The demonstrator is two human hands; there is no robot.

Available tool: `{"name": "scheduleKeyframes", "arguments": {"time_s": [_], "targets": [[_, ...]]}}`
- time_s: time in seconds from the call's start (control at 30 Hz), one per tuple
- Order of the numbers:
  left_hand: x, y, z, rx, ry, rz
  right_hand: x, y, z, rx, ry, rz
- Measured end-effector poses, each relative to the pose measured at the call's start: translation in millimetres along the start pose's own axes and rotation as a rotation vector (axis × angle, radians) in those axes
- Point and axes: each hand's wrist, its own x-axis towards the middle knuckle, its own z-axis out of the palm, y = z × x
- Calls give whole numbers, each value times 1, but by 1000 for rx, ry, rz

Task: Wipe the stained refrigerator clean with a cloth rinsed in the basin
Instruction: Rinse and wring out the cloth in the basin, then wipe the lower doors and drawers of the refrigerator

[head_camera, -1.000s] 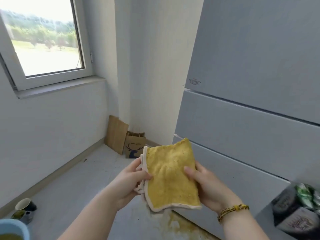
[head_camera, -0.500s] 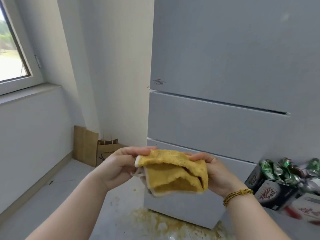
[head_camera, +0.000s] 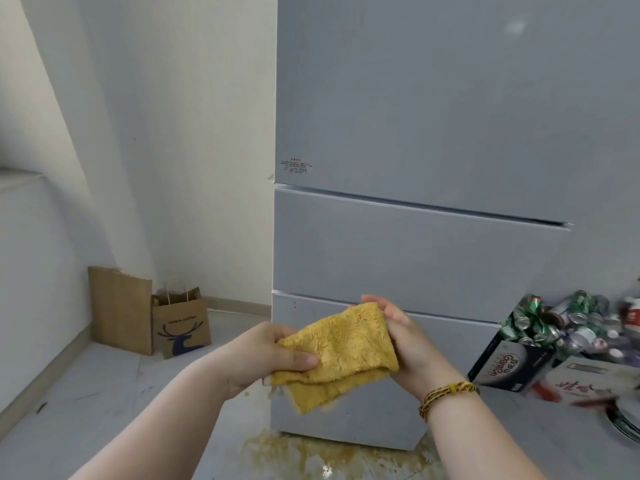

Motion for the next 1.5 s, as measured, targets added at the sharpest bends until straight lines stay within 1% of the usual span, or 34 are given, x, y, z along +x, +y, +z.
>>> {"name": "scheduleKeyframes", "arguments": {"time_s": [0.07,0.13,0.17,0.2,0.27,0.3,0.33,0.4,0.43,0.53,0.6,0.63,0.7,0.73,0.83,0.87,0.9,0.97,1.07,1.13,1.17,1.23,1.33,1.37,1.4,1.47,1.5], "targets": [[12,-8,-2,-41,84,43,6,10,0,109,22,64],[24,-13,-3,-113,162,91,11,26,1,350,23,101],[31,-17,-5,-146,200,114,15,36,3,419,22,98],[38,-20,-5,-168,228,128,19,46,5,426,-10,90],[53,-30,-8,-194,250,122,28,64,10,367,-64,54],[58,-36,-9,-199,247,112,32,70,12,344,-52,32],[64,-43,-8,-203,229,89,39,75,11,333,1,7],[71,-57,-5,-223,195,32,47,83,5,319,185,-23],[76,-64,-3,-238,179,7,53,84,1,286,267,-45],[96,-82,1,-258,130,-16,73,87,-18,109,399,-148],[117,-95,2,-244,167,-2,89,89,-31,-34,475,-261],[129,-103,0,-218,238,6,96,90,-38,-124,517,-325],[153,-124,-8,-163,461,11,110,96,-55,-264,597,-470],[165,-131,-15,-151,574,16,117,98,-63,-297,644,-558],[203,-154,-33,-70,743,76,138,107,-92,-374,785,-863],[217,-164,-41,-25,784,125,150,112,-102,-432,824,-955],[225,-165,-49,18,812,130,158,107,-111,-533,854,-1017],[245,-183,-62,35,845,166,182,110,-125,-769,897,-1115],[273,-209,-79,-5,806,219,219,124,-141,-1161,982,-1283],[285,-225,-84,-22,786,253,233,137,-152,-1315,1017,-1387],[288,-231,-85,-34,798,276,237,143,-158,-1371,1008,-1429],[291,-239,-89,-69,824,339,246,155,-165,-1438,975,-1484],[295,-245,-99,-111,805,457,259,165,-161,-1535,930,-1537],[296,-246,-104,-105,792,475,263,166,-157,-1508,929,-1542],[297,-247,-107,-95,786,486,265,166,-153,-1432,938,-1558],[299,-249,-114,-84,762,490,270,169,-138,-1258,964,-1660],[300,-249,-117,-87,745,485,275,172,-127,-1235,969,-1717]]}}
